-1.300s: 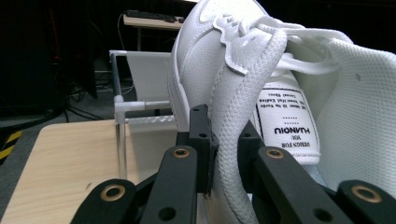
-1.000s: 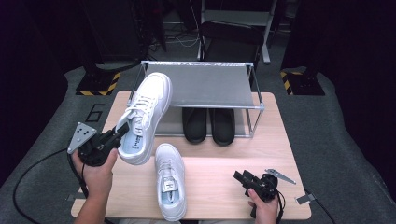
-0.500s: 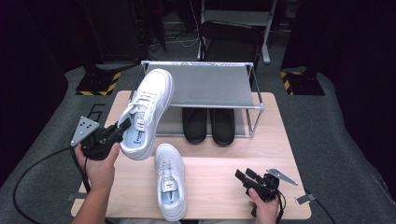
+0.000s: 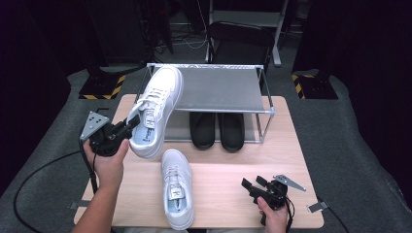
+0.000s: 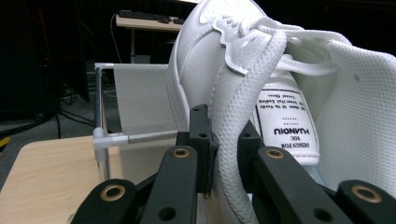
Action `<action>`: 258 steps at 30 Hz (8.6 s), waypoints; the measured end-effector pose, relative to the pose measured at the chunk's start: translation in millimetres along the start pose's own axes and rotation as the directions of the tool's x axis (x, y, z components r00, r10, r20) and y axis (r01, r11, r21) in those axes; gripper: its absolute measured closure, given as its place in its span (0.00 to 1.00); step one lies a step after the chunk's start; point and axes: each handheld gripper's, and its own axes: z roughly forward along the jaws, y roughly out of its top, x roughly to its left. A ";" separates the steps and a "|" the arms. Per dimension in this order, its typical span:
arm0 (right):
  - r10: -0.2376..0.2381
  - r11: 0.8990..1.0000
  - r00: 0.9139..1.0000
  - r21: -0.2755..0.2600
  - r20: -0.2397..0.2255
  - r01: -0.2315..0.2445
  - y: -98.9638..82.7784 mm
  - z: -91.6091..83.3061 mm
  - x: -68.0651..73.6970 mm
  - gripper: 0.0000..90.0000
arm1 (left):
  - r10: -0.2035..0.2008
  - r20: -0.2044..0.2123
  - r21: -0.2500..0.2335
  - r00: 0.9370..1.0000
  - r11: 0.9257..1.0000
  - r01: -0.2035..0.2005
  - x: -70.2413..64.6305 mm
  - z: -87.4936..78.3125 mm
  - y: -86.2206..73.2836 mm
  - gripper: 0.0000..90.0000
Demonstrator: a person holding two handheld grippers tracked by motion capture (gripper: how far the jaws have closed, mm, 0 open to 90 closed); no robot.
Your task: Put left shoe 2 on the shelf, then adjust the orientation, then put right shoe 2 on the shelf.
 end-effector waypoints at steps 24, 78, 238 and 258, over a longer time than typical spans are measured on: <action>-0.001 1.000 1.000 0.006 -0.004 0.002 -0.3 -0.2 -1.3 0.22 | -0.037 0.023 -0.001 0.999 0.999 0.037 -13.4 51.2 27.2 0.91; 0.044 0.999 0.999 -0.003 -0.014 -0.044 -2.0 -5.0 -4.9 0.23 | -0.027 -0.008 -0.036 1.000 0.999 0.027 -34.8 130.4 64.3 0.91; -0.113 0.994 0.993 -0.001 0.016 0.113 -7.6 -14.3 24.0 0.26 | -0.002 0.084 0.099 0.996 0.995 -0.007 -16.3 103.9 57.1 0.58; -0.224 0.974 0.975 -0.023 -0.007 0.224 -7.9 -6.6 48.9 0.49 | 0.012 0.131 0.115 0.991 0.993 -0.027 -2.3 50.9 -10.4 0.57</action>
